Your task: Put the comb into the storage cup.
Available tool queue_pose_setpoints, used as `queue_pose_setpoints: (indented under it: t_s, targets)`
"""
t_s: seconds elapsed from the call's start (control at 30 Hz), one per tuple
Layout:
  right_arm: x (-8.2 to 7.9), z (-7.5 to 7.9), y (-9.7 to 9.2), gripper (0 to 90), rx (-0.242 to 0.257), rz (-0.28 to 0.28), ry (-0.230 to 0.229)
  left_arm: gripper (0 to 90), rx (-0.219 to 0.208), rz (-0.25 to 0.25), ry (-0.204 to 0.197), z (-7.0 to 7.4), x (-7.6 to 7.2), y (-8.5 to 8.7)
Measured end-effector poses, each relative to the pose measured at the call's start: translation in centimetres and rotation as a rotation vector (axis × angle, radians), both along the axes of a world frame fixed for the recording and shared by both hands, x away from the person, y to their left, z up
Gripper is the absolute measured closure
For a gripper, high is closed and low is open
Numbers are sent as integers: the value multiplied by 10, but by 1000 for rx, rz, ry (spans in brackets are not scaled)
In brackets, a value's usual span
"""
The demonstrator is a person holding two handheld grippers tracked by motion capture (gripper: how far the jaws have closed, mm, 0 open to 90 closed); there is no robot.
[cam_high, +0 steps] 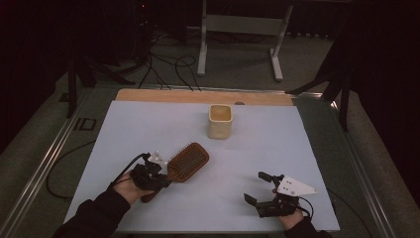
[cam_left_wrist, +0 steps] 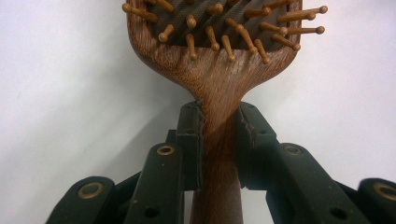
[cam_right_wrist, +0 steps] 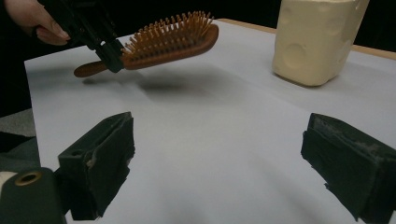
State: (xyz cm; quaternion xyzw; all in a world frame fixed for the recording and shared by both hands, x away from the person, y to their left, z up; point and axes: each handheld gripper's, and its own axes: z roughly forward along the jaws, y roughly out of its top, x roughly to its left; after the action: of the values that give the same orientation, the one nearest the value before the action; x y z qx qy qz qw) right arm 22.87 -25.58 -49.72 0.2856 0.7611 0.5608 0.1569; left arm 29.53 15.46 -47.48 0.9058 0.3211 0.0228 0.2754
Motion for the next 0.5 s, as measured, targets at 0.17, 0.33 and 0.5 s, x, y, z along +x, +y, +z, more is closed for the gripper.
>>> queue_pose_setpoints:
  t_s: [0.17,0.33,0.5]
  targets:
    - [0,0,0,90,-2,3,1,744,-53,3,-22,1,0,-4]
    - [0,-1,1,90,-1,1,4,744,-99,-1,-53,5,-1,-8]
    - [1,-1,0,90,6,0,9,743,-168,19,-86,6,-2,-10]
